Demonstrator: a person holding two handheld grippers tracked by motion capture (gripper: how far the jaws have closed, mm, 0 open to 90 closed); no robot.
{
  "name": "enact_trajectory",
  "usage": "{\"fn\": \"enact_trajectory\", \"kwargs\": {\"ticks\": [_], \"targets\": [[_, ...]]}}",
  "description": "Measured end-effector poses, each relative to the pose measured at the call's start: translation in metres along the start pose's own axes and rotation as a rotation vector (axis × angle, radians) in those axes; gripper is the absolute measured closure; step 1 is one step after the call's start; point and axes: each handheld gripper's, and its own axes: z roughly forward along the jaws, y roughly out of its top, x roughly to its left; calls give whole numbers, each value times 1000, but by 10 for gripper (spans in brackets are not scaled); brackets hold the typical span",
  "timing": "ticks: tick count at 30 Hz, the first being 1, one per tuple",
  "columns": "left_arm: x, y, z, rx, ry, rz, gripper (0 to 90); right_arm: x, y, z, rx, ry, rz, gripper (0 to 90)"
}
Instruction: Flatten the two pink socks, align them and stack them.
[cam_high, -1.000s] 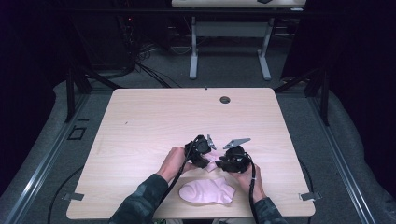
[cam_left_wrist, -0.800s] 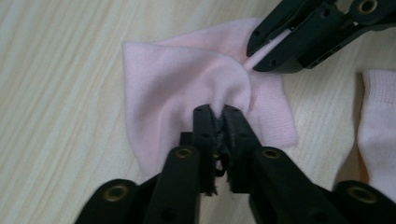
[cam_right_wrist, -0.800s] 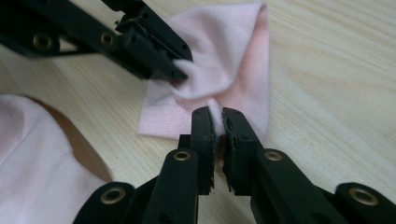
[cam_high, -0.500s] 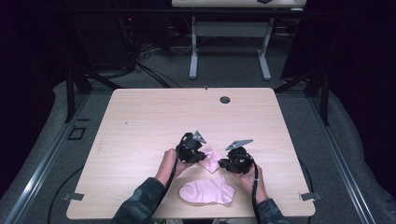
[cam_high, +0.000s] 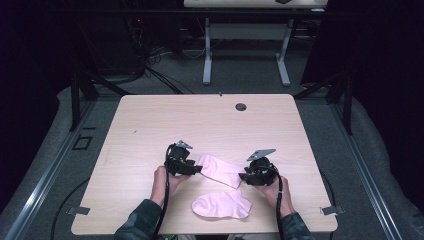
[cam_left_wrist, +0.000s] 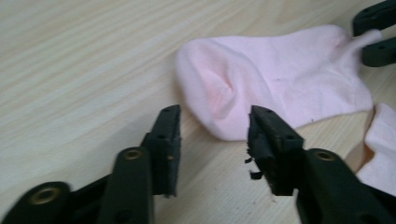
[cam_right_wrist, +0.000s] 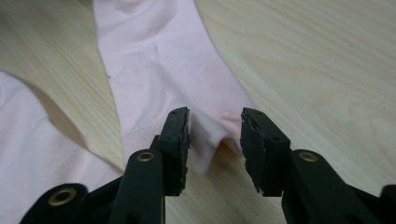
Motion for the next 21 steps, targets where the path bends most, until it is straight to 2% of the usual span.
{"fn": "enact_trajectory", "kwargs": {"ticks": [3,4,7,8,11,12,13,14,15,16,17,18,21], "targets": [[-1,-1,-6,-24,5,11,447,6,2,-8,-23,3,-20,584],[-3,-1,-9,-32,21,25,447,9,2,-10,-33,0,-31,583],[-7,-2,-12,-50,13,56,407,20,3,-12,-35,37,-83,584],[-9,-1,-12,-54,10,75,393,24,3,-6,-11,61,-102,585],[-15,0,-10,-60,-3,120,388,27,2,3,14,75,-112,601],[-18,0,-7,-56,-16,148,385,28,1,12,48,83,-124,626],[-18,0,-7,-56,-16,148,387,28,1,12,48,83,-124,626],[-21,1,-5,-45,-21,168,387,28,1,14,47,86,-125,643],[-22,1,-4,-43,-25,180,392,27,1,15,39,91,-118,685],[-25,1,-2,-38,-32,197,403,25,1,14,44,87,-111,774],[-25,1,-2,-38,-32,197,414,25,1,14,44,87,-111,774],[-28,1,1,-31,-45,210,417,23,-1,15,30,94,-93,828],[-30,2,2,-25,-53,233,424,21,-1,15,26,109,-73,843]]}}
